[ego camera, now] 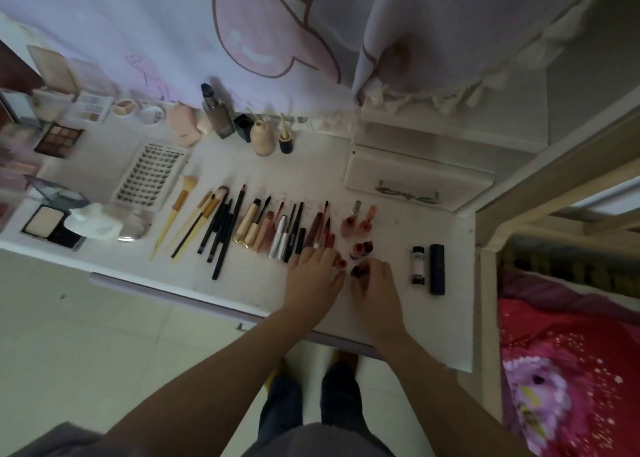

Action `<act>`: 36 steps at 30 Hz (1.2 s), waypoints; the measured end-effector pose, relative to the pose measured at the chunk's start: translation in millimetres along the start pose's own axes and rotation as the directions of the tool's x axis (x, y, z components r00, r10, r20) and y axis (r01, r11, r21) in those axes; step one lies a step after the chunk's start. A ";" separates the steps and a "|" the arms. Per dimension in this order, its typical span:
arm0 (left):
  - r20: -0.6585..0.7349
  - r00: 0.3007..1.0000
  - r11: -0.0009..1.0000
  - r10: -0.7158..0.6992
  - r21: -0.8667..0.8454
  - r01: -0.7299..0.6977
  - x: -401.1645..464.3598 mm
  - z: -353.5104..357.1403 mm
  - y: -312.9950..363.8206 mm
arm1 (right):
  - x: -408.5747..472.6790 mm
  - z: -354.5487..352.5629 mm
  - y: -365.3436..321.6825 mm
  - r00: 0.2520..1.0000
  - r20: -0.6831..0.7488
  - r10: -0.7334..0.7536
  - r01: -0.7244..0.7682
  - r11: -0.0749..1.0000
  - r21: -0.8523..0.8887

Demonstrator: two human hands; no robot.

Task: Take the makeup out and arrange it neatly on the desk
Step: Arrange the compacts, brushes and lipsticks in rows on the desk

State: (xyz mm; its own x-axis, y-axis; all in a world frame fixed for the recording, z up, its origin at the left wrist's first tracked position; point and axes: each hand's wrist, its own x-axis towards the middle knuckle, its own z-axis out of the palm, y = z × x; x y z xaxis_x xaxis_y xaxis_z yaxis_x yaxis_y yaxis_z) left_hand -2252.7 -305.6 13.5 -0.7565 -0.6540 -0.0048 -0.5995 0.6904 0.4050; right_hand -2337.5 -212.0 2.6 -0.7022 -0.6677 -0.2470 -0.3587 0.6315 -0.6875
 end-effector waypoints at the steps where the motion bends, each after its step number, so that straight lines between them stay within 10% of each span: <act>1: -0.008 1.000 1.000 0.016 -0.001 -0.016 0.0 1.1 0.4 | 0.6 1.2 -0.4 1.000 0.002 -0.009 0.009 1.000 -0.018; 10: 0.102 0.990 0.979 -0.097 -0.167 0.113 -28.8 -10.8 -7.0 | -7.0 -35.7 10.0 0.996 0.090 0.021 -0.018 0.999 -0.030; 17: 0.473 0.864 0.966 0.173 -0.254 -0.054 -29.8 -4.9 66.7 | 41.4 -115.1 25.3 0.997 0.060 0.051 -0.039 0.981 -0.188; 26: 0.435 0.816 0.906 -0.381 0.001 0.423 47.0 38.0 139.2 | 108.9 -120.4 24.2 0.930 0.362 -0.059 0.249 0.826 -0.505; 31: 0.351 0.832 0.897 -0.431 0.060 0.439 42.5 41.9 138.7 | 109.4 -115.0 22.4 0.873 0.464 -0.152 0.440 0.656 -0.613; 36: 0.230 0.908 0.934 -0.351 0.022 0.356 22.8 28.0 141.2 | 101.0 -123.6 10.3 0.836 0.545 -0.064 0.384 0.777 -0.498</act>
State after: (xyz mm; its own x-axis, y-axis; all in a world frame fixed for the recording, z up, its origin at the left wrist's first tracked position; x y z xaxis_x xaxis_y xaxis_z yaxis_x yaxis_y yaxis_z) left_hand -2361.9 -214.4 45.0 -0.5364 -0.7647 -0.3570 -0.8350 0.4194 0.3562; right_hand -2488.1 -224.2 55.0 -0.2289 -0.8135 -0.5347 -0.8549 0.4307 -0.2893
